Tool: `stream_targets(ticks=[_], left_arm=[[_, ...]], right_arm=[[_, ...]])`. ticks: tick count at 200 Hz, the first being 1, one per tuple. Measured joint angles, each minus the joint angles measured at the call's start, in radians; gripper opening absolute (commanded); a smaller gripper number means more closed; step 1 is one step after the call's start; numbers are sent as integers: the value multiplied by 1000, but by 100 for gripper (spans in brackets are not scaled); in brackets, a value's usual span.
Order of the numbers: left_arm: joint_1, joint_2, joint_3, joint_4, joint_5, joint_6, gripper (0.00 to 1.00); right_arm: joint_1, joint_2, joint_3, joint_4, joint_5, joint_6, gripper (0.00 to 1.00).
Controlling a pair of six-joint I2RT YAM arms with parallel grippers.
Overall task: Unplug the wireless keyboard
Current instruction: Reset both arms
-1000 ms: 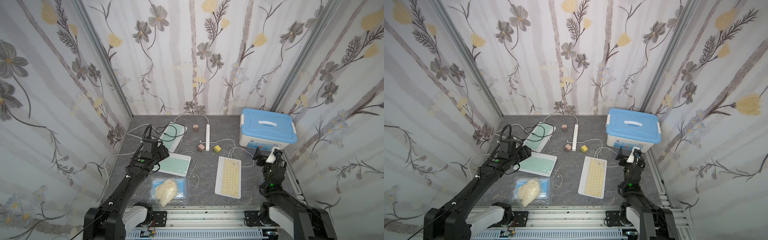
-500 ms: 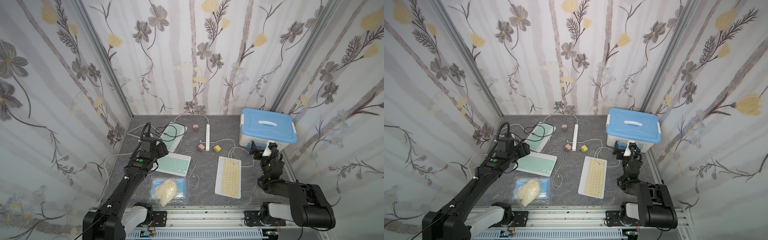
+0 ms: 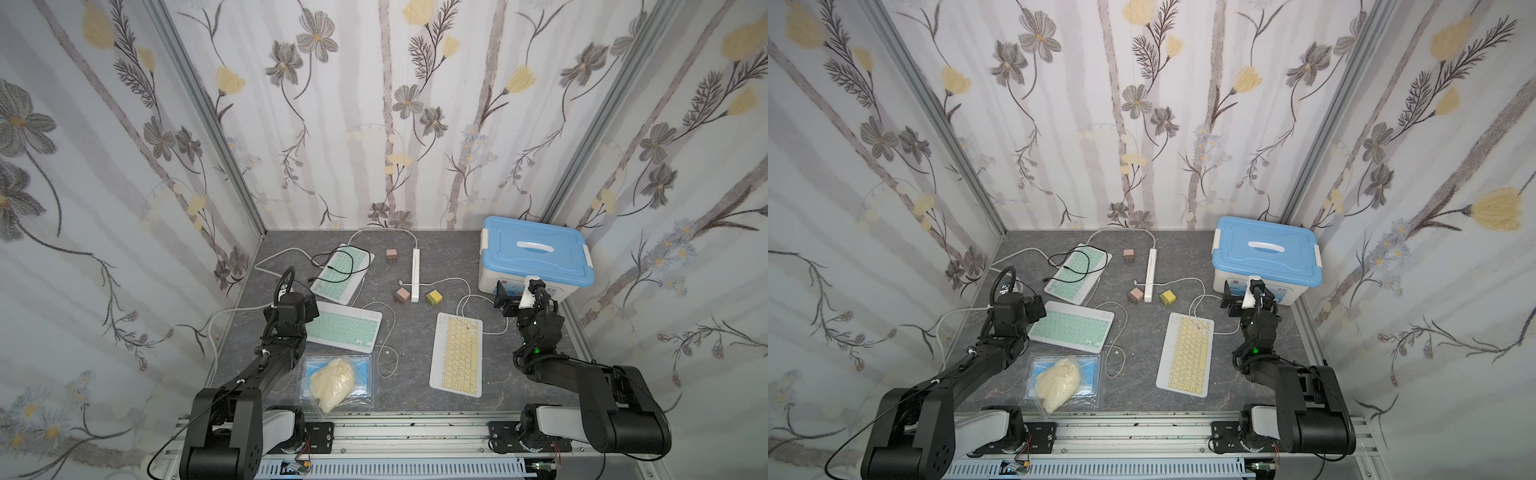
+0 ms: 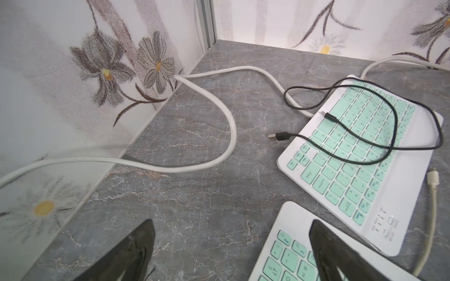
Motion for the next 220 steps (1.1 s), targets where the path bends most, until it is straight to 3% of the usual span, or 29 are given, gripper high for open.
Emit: stream_targets(ticks=[21,50,78,151,184,220], left_arm=[[34,102,-20,109,77,20,100],[39,199,55,183,200,34,100],[18,320,35,306,274,54,100],[23,336,30,385,301,59,100],[60,340,2,423,460,84,100],[69,341,0,447,541,92,100]], right_arm=[[0,0,0,-3,0,-2,100],[0,0,1,-3,0,-5,99],[0,0,1,-3,0,-8,99],[0,0,1,-5,0,-8,99],[0,1,2,-6,0,-8,100],[0,2,3,-6,-9,-9,99]])
